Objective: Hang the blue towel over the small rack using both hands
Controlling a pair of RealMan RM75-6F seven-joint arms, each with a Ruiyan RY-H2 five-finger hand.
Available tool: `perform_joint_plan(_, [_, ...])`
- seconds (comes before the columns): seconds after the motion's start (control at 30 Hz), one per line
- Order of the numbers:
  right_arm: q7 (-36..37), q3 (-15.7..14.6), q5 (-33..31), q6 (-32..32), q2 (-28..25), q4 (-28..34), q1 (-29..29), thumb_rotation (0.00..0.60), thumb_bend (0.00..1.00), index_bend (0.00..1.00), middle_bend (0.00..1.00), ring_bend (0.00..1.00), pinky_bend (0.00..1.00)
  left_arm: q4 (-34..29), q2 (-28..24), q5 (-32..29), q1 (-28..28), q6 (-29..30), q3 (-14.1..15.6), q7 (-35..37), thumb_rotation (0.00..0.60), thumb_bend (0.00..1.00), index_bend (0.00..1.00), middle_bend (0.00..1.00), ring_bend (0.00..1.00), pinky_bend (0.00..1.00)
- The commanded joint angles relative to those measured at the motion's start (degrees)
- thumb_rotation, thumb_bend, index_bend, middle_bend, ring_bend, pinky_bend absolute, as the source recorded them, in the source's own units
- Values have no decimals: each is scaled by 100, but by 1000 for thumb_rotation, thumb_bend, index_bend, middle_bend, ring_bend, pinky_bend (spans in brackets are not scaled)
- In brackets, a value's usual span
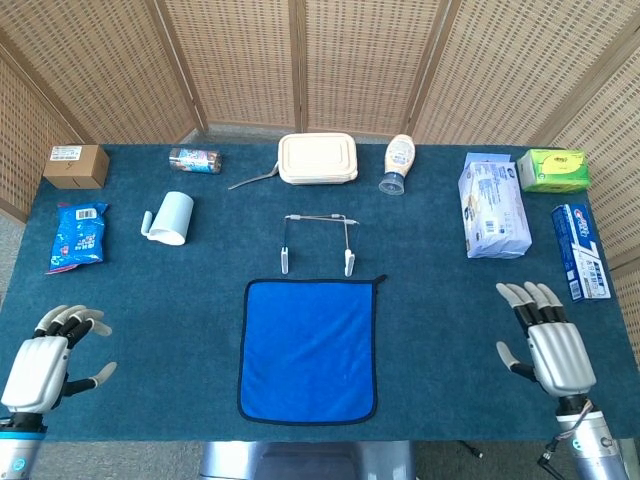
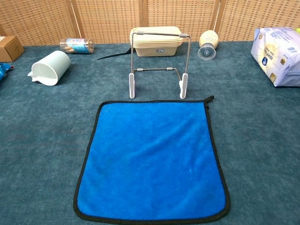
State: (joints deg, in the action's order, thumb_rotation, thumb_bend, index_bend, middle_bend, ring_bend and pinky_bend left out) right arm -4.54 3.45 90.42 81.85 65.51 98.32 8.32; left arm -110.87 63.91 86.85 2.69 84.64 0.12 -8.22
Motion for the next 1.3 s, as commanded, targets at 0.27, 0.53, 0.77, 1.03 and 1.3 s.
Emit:
perform_joint_plan(0.27, [476, -153, 920, -581, 401, -446, 713, 600, 325, 113, 155, 95, 126, -128, -223, 168, 211, -120, -136, 272, 600, 289, 429, 335, 241, 175])
perform_joint_plan(0.53, [409, -266, 1205, -1091, 878, -752, 1169, 600, 284, 114, 155, 95, 125, -301, -431, 206, 339, -231, -189, 303, 600, 289, 429, 335, 241, 174])
perform_joint_plan(0.77, [399, -341, 1410, -1429, 1376, -1094, 1549, 600, 281, 114, 155, 95, 126, -415, -459, 266, 444, -328, -200, 219, 600, 289, 429, 335, 241, 173])
perform_joint_plan(1.03, [488, -428, 1654, -1459, 1950, -1748, 1852, 600, 280, 113, 153, 88, 126, -475, -462, 256, 472, -374, -160, 144, 600, 289, 429, 335, 241, 172])
perform_joint_plan(1.3, [671, -447, 1693, -1358, 2300, -2372, 2037, 600, 279, 113, 152, 80, 126, -497, -422, 254, 467, -377, -111, 101, 600, 289, 429, 335, 240, 172])
